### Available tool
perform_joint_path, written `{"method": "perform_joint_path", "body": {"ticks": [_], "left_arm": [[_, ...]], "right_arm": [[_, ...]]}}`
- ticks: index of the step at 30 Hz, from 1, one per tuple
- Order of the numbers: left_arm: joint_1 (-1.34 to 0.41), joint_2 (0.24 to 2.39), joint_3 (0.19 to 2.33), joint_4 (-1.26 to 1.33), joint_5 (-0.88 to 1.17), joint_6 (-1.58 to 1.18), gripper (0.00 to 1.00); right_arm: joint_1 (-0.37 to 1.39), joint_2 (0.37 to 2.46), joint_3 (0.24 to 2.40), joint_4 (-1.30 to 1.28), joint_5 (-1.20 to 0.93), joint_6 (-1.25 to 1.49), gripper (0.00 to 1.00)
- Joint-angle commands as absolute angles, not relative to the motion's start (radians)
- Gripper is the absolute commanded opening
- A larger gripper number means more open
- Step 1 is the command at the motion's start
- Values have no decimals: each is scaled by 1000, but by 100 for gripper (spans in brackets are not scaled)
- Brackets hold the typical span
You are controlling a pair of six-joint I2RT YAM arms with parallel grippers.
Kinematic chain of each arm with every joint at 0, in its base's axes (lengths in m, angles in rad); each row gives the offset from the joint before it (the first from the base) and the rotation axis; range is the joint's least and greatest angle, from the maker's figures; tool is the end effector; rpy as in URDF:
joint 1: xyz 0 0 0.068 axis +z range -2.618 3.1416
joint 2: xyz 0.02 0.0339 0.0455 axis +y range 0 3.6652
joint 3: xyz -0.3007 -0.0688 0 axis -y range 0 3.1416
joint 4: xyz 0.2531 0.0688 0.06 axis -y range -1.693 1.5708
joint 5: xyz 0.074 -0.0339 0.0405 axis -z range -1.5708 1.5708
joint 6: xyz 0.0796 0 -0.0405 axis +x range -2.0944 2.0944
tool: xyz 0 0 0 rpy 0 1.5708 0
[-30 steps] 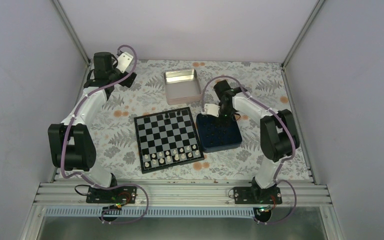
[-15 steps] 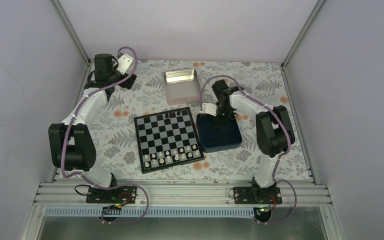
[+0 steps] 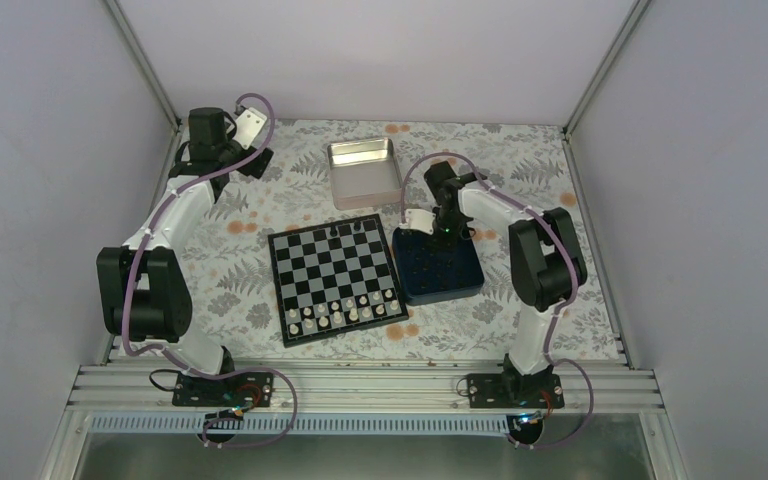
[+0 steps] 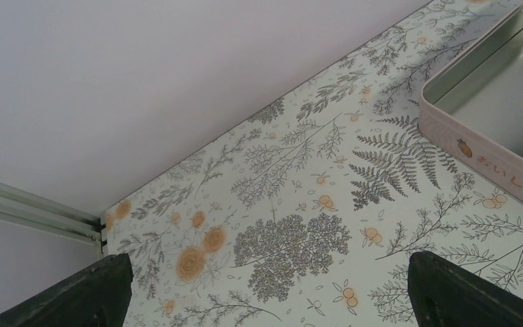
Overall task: Set up the chess pieces on the board
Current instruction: Pick up the chess piece from the storage box, then place the chess piece on the chessboard.
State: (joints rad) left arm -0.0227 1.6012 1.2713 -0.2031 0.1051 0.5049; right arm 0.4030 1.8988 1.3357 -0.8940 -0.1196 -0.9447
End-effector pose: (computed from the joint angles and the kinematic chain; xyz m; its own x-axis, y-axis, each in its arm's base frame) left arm 0.4196 -0.0179 0.3110 -0.3900 0.4900 -0.7796 0.3445 0.8628 0.3700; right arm 0.3461 0.1579 0.1618 -0.2100 -0.9641 -0.1625 -0.9761 0.2163 -0.0225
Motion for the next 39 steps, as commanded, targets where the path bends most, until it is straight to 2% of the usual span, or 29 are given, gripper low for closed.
{"method": "perform_joint_path", "body": {"ticks": [1, 6, 12, 17, 26, 39], "left_arm": [[-20, 1570, 1263, -183, 109, 500, 100], [-20, 1568, 1261, -182, 115, 499, 100], [-21, 1562, 1256, -184, 115, 502, 100], [-18, 1557, 1255, -180, 116, 502, 100], [-16, 1532, 1250, -178, 115, 512, 100], [0, 1498, 1228, -171, 122, 519, 100]], "right_arm": [[394, 1921, 1362, -922, -145, -943, 20], [394, 1922, 1358, -920, -143, -944, 19], [394, 1918, 1376, -939, -151, -939, 6], [396, 1895, 1431, -1008, -145, -936, 4], [496, 1888, 1797, -1183, -136, -943, 4], [710, 2185, 2212, -1188, -89, -970, 5]]}}
